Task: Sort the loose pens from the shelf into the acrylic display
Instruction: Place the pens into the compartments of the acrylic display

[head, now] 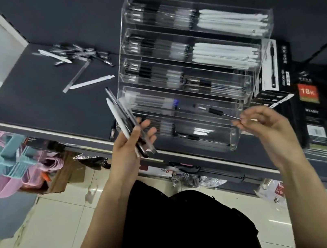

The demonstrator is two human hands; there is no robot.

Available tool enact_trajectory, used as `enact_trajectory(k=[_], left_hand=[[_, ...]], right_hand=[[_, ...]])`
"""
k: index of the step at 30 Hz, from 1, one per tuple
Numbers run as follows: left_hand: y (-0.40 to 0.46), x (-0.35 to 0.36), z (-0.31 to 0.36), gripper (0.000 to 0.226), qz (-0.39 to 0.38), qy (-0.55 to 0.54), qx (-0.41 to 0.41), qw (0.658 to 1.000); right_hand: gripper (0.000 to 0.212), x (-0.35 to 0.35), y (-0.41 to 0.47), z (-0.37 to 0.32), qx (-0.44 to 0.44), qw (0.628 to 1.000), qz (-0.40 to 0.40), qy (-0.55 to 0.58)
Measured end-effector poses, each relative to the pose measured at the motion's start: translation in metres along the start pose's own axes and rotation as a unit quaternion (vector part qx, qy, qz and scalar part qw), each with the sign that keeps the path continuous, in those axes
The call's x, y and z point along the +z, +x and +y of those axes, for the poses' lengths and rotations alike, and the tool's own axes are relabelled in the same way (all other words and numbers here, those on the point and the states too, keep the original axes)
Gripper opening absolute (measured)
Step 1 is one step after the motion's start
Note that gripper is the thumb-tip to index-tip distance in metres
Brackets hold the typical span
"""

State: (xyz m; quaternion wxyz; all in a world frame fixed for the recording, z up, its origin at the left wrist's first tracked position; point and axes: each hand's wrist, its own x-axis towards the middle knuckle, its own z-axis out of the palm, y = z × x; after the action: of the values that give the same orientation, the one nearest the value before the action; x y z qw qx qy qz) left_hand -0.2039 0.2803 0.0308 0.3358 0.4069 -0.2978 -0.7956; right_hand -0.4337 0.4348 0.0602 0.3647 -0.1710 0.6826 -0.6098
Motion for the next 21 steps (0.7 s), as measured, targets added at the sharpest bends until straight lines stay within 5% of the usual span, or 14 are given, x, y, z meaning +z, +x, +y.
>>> enact_trajectory(k=[9, 15, 21], left_hand=[[-0.003, 0.017, -0.019, 0.021, -0.001, 0.011, -0.021, 1.000], [-0.008, 0.022, -0.021, 0.023, -0.023, -0.017, -0.043, 0.999], [-0.018, 0.034, -0.015, 0.027, -0.145, 0.143, -0.105, 0.973]], right_hand=[[0.032, 0.008, -0.003, 0.031, -0.079, 0.961, -0.033, -0.264], [0.035, 0.021, -0.006, 0.010, -0.057, 0.985, -0.072, -0.147], [0.041, 0.038, 0.010, -0.025, -0.067, 0.931, -0.229, -0.276]])
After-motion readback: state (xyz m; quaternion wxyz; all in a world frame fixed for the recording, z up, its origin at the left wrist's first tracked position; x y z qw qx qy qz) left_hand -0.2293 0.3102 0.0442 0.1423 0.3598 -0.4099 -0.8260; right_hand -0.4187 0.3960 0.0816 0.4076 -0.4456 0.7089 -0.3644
